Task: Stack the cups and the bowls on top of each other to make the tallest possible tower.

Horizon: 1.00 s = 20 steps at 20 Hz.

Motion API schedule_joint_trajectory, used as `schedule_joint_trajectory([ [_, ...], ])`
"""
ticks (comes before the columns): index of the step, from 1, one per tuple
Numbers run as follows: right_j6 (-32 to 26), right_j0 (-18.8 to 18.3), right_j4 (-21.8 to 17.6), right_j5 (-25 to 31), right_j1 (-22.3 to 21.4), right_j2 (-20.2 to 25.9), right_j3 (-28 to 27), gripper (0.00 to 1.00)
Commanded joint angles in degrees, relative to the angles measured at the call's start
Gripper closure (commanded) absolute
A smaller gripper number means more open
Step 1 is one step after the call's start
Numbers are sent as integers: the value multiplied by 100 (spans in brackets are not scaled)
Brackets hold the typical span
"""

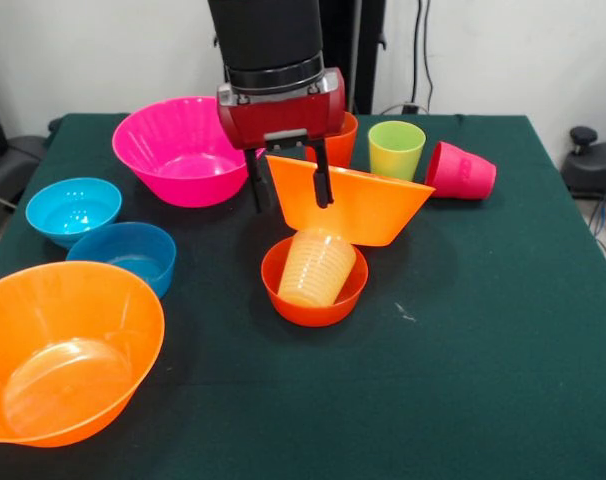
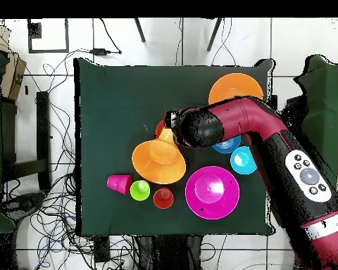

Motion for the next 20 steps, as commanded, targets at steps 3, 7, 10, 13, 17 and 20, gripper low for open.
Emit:
schedule_joint_trajectory([
  [3,-1516,150,-648,-131,-20,-398,-325,0],
  [7,-2128,-17,-514,-120,404,-190,-301,0],
  [10,-2250,-71,-415,-89,634,-143,-327,0],
  [13,-2232,-90,-321,-107,834,-118,-284,0],
  [17,-2187,-94,-319,-184,1045,-148,-233,0],
  [20,-2201,-104,-313,-190,1154,-170,-176,0],
])
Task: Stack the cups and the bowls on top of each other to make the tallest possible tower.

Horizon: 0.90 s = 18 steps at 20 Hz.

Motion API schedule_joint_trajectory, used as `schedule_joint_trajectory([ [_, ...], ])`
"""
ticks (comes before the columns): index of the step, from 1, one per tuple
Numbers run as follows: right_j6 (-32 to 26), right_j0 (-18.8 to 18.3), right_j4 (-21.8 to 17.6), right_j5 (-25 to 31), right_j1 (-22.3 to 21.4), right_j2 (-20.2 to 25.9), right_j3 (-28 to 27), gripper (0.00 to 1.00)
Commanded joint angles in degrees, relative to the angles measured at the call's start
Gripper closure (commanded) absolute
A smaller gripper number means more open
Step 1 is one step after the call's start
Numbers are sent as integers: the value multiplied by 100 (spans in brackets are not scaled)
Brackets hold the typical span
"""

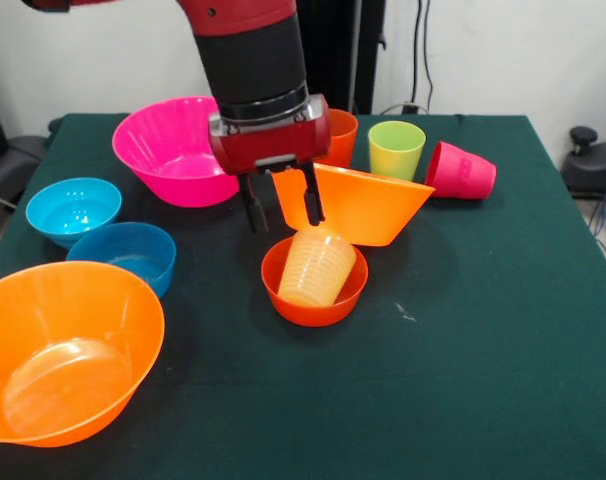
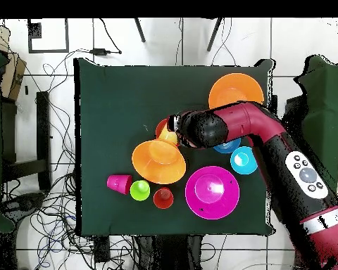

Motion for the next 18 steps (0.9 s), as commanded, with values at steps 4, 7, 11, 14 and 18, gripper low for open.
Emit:
schedule_joint_trajectory([
  [4,-1827,20,-171,-164,681,-137,33,0],
  [7,-1863,13,-119,-99,748,-114,98,0],
  [11,-1909,65,-225,-140,698,-87,146,0],
  [14,-2073,46,-218,-22,623,-43,67,0],
  [18,-2149,57,-136,125,605,-13,80,0],
])
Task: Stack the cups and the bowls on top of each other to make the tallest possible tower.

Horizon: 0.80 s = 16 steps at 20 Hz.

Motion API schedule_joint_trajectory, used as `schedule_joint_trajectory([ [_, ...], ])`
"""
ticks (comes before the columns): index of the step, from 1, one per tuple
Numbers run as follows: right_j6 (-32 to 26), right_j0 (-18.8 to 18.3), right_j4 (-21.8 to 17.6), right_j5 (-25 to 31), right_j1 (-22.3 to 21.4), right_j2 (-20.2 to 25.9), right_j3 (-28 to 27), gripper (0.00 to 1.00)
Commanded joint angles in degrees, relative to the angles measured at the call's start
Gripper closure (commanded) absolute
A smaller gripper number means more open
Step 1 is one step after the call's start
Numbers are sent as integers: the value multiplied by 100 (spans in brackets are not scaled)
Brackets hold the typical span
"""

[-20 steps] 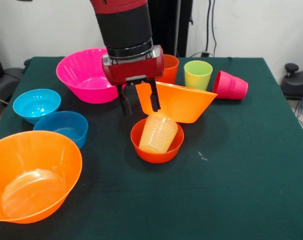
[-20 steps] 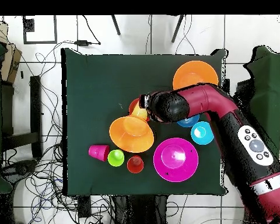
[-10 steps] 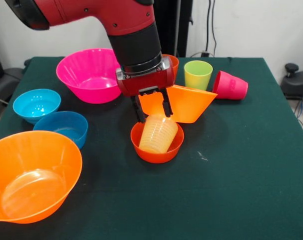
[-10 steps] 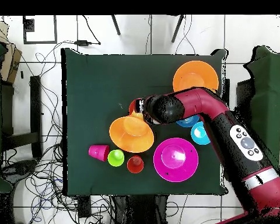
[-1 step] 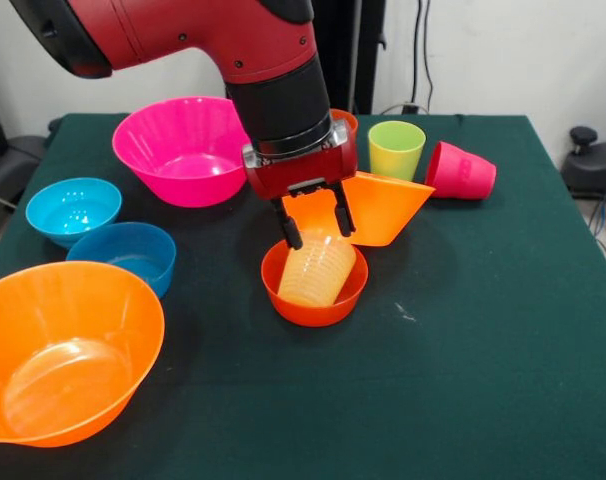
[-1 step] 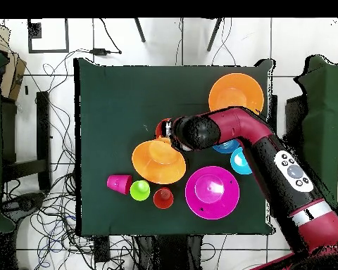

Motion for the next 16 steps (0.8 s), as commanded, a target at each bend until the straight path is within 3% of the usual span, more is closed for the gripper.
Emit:
schedule_joint_trajectory([
  [1,-1981,72,-138,142,33,-34,94,0],
  [9,-1910,62,-77,185,-115,-17,448,0],
  [16,-1470,108,-240,-121,-268,-132,661,0],
])
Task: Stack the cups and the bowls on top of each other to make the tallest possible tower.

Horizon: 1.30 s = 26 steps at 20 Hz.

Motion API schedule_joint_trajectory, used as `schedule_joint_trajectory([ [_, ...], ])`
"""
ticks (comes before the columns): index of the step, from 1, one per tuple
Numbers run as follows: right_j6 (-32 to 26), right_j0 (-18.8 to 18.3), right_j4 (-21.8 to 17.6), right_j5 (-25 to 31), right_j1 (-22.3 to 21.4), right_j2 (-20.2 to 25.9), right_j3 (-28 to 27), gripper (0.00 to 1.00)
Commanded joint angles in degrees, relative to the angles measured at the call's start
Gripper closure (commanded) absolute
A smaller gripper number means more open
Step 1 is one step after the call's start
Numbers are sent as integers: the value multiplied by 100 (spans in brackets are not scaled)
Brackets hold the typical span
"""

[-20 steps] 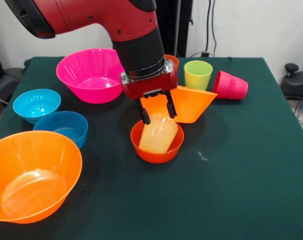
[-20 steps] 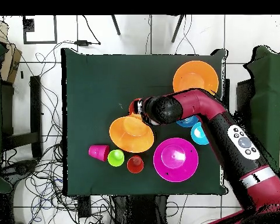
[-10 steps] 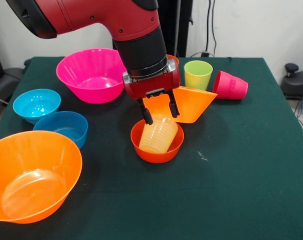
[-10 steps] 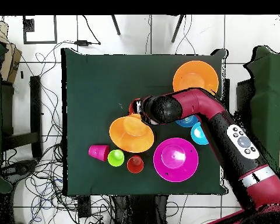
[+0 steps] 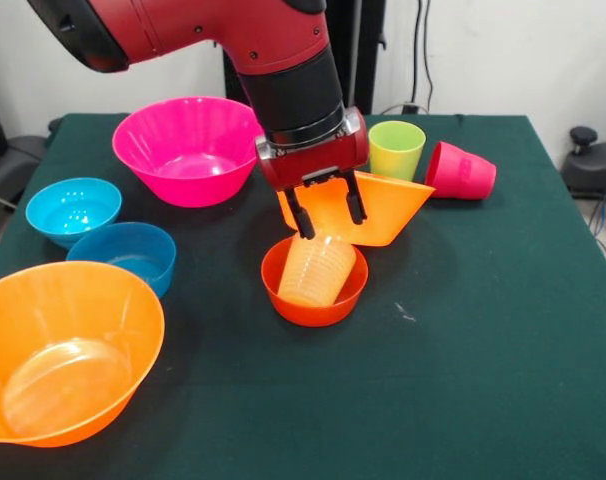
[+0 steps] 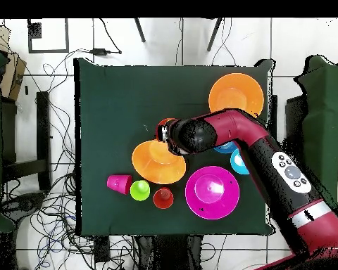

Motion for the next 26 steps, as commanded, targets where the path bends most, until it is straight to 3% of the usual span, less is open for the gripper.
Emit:
schedule_joint_trajectory([
  [1,-1205,104,-287,-164,-200,-227,490,0],
  [4,-1126,58,-381,-287,-167,-308,604,0],
  [10,-1191,104,-1056,-636,-354,-568,477,0],
  [15,-857,338,-1631,-818,-841,-830,376,0],
  [21,-478,667,-2364,-1183,-945,-1134,11,0],
  [26,-1150,536,-1879,-858,-456,-1073,-180,0],
])
